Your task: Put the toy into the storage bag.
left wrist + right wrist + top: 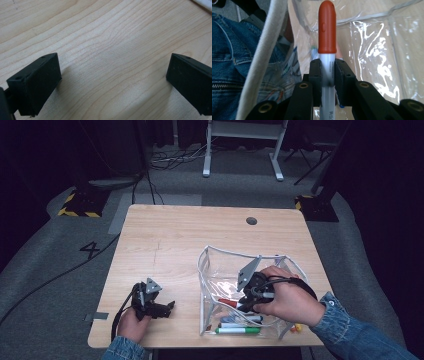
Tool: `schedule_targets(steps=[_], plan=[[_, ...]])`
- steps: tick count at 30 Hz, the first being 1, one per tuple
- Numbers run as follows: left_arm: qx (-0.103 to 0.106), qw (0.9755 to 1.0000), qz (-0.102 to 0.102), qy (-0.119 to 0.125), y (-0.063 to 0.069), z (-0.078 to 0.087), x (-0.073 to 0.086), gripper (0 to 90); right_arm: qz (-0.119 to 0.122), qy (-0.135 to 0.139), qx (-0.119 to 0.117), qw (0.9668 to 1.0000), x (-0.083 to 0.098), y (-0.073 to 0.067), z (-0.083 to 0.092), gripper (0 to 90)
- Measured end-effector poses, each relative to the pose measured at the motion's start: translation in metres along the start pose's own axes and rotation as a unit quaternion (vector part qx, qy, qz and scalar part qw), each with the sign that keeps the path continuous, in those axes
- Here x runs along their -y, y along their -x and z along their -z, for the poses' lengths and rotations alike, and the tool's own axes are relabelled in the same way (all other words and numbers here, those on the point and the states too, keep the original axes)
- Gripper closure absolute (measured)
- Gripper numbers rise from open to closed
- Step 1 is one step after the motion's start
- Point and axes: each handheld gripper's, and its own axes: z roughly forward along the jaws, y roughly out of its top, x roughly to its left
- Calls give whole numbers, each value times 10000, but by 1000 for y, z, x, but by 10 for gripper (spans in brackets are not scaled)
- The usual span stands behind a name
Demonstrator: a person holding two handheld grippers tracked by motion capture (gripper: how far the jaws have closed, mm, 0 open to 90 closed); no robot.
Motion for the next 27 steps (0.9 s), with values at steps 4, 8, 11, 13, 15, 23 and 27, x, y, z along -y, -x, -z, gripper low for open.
schedule_targets(steps=[4,8,11,13,15,23,27], plan=[[3,10000,-2,3,0,0,0,0,76,-215,-116,9997,-2,1,-14,771],[-2,10000,-2,3,0,0,0,0,114,-402,-229,9989,-2,3,-28,771],[-1,10000,-1,3,0,0,0,0,112,-564,-278,9980,-2,4,-36,771],[2,10000,0,5,0,0,0,0,139,-643,-314,9973,-2,5,-42,770],[4,10000,-2,5,0,0,0,0,147,-705,-342,9968,-2,7,-48,770],[3,10000,-1,4,0,0,0,0,158,-912,-436,9947,-2,16,-68,769],[1,10000,-5,7,0,0,0,0,13,-1028,-520,9933,0,20,-77,769]])
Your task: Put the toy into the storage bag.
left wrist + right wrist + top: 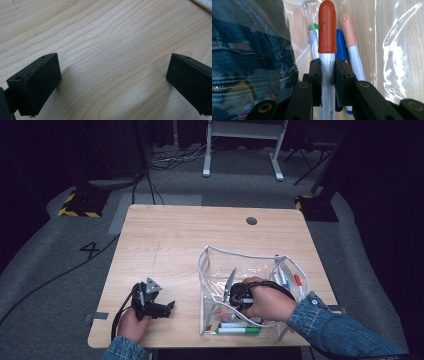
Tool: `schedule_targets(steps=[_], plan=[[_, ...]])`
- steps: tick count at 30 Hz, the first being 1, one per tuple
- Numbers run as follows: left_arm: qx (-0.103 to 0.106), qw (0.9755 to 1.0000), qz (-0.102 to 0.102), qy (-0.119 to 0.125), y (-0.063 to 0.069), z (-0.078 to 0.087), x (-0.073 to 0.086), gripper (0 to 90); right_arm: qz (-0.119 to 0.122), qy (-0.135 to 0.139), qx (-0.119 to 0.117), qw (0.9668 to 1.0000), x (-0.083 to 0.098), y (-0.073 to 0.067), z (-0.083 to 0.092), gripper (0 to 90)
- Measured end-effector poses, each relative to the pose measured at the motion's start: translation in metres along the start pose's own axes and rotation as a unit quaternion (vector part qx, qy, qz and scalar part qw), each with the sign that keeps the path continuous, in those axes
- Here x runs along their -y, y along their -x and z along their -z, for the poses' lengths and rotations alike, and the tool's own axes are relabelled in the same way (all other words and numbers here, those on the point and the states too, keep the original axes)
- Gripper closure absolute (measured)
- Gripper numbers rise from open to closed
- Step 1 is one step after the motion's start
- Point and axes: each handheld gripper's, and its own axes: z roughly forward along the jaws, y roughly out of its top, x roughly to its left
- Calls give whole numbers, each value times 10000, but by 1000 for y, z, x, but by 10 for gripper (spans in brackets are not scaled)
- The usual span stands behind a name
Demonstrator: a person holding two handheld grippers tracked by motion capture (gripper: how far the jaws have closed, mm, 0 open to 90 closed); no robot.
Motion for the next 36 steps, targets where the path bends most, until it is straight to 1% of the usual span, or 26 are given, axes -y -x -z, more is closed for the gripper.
schedule_targets(steps=[3,7,10,12,14,16,18,19,22,26,29,33,36], plan=[[2,10000,3,-2,0,0,0,0,-72,-111,-23,9999,0,1,-4,769],[3,10000,4,-4,0,0,0,0,-63,-189,-38,9998,0,2,-6,768],[-2,10000,2,-7,0,0,0,0,-93,-192,-84,9997,0,1,-7,766],[3,10000,3,-1,0,0,0,0,-106,-134,-108,9998,1,2,-8,736],[-1,10000,4,-6,0,0,0,0,-81,-61,-55,9999,1,3,-7,680],[3,10000,3,-3,0,0,0,0,-167,68,-48,9998,2,3,-5,622],[-2,10000,5,-6,0,0,0,0,-166,169,60,9997,3,4,-2,577],[3,10000,5,-4,0,0,0,0,-209,212,98,9995,4,4,0,558],[-2,10000,4,-6,0,0,0,0,-335,451,220,9982,6,5,10,497],[2,10000,4,-4,0,0,0,0,-520,894,445,9936,9,7,32,459],[-1,10000,4,-8,0,0,0,0,-669,1215,588,9886,13,9,48,441],[4,10000,5,-5,0,0,0,0,-860,1626,802,9797,22,13,70,417],[-3,10000,4,-7,0,0,0,0,-1014,1907,951,9718,30,15,86,415]])
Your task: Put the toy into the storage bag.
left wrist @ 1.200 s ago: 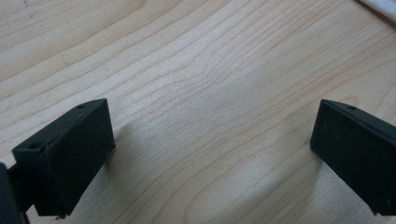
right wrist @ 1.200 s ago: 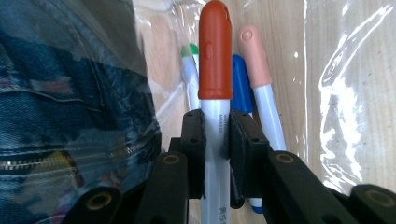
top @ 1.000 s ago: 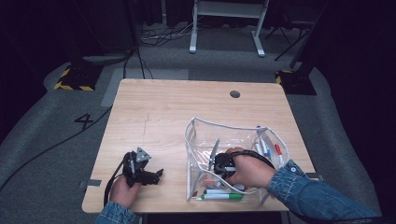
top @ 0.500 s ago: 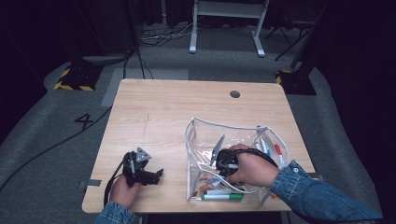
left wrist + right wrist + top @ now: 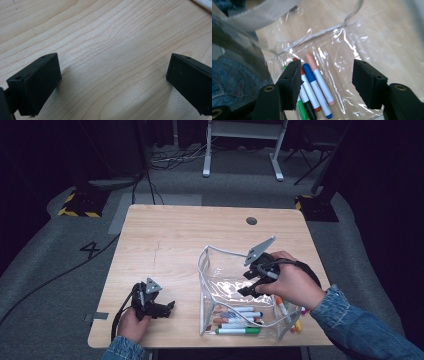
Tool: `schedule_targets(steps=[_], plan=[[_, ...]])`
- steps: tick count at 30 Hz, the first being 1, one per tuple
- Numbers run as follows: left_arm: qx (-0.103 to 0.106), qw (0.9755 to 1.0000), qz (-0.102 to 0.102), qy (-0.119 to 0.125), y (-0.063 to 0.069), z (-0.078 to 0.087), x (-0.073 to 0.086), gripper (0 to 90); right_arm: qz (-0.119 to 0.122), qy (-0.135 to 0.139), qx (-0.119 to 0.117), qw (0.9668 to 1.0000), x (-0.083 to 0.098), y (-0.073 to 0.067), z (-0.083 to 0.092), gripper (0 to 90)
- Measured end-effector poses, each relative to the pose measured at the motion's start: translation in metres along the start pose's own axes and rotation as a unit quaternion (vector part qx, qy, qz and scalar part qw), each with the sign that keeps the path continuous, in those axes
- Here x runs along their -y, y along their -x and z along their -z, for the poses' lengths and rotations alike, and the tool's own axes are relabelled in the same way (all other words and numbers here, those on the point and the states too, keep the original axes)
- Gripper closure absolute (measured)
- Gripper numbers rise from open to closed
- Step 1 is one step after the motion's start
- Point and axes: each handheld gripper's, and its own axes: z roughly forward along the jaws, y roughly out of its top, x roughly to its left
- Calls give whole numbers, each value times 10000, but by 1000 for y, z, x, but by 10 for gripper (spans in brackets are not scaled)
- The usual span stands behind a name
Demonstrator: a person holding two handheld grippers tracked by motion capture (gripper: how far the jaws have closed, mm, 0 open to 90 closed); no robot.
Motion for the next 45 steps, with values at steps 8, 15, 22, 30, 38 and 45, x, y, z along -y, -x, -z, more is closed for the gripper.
schedule_targets(steps=[8,15,22,30,38,45], plan=[[6,10000,2,4,0,0,0,0,-405,575,448,9965,8,24,44,402],[6,10000,3,3,0,0,0,0,-791,956,844,9887,24,42,73,403],[4,10000,2,5,0,0,0,0,-1131,1162,1184,9796,43,58,95,409],[-6,10000,-8,9,0,0,0,0,-1635,1235,1642,9649,79,77,119,430],[4,10000,1,4,0,0,0,0,-2274,1118,1815,9502,121,100,115,439],[-1,10000,2,1,0,0,0,0,-2650,718,1831,9440,152,114,89,440]])
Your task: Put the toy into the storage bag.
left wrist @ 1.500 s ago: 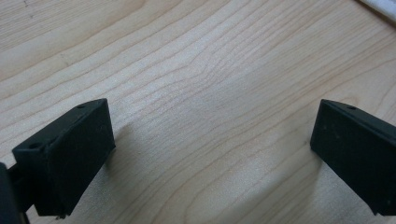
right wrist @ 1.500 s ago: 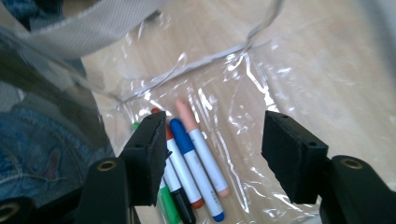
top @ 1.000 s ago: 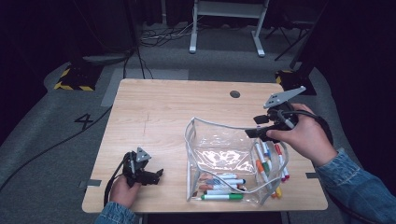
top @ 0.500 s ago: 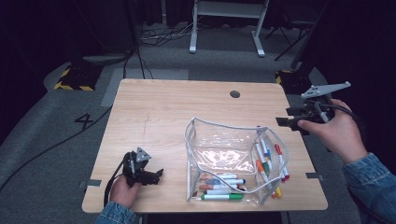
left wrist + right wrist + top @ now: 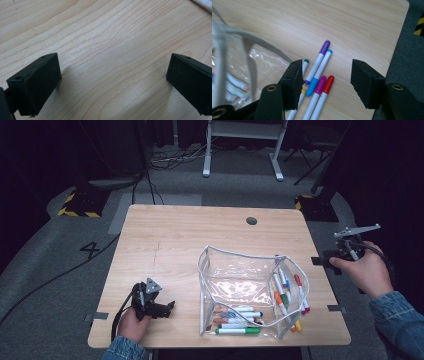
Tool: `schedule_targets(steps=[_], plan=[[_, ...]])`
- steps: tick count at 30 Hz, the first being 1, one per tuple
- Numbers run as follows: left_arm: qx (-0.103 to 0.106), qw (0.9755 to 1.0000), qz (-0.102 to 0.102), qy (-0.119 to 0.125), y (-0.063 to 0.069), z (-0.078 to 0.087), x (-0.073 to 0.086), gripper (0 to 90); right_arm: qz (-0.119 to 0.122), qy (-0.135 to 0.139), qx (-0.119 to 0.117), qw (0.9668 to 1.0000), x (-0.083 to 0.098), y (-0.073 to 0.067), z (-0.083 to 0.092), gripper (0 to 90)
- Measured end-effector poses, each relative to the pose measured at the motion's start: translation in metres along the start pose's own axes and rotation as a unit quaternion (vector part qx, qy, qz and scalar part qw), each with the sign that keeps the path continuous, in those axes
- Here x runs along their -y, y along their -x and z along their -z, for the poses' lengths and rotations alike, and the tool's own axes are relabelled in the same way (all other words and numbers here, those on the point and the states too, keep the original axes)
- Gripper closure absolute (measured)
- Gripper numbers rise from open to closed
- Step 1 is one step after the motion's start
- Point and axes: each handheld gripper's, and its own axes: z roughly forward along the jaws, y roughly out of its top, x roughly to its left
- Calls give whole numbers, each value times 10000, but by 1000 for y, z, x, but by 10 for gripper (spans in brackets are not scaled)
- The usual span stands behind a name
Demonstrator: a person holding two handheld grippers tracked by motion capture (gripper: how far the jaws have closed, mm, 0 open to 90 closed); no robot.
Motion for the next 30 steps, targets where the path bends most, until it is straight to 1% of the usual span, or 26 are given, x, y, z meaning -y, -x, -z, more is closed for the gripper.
schedule_targets(steps=[7,12,14,16,22,27,28,30], plan=[[-10,10000,-12,5,0,0,0,0,-216,-420,1,9989,25,9,-34,449],[3,10000,-2,5,0,0,0,0,-376,-689,-29,9969,40,11,-55,491],[5,10000,-1,3,0,0,0,0,-464,-823,-60,9955,46,12,-64,512],[6,10000,0,2,0,0,0,0,-497,-913,-82,9946,51,12,-71,530],[5,10000,-13,-3,0,0,0,0,-657,-1264,-173,9897,67,12,-96,567],[5,10000,-1,2,0,0,0,0,-744,-1425,-189,9868,75,12,-109,586],[-5,10000,-26,0,0,0,0,0,-746,-1464,-188,9862,76,13,-112,596],[6,10000,-2,3,0,0,0,0,-796,-1536,-167,9848,78,14,-117,623]])
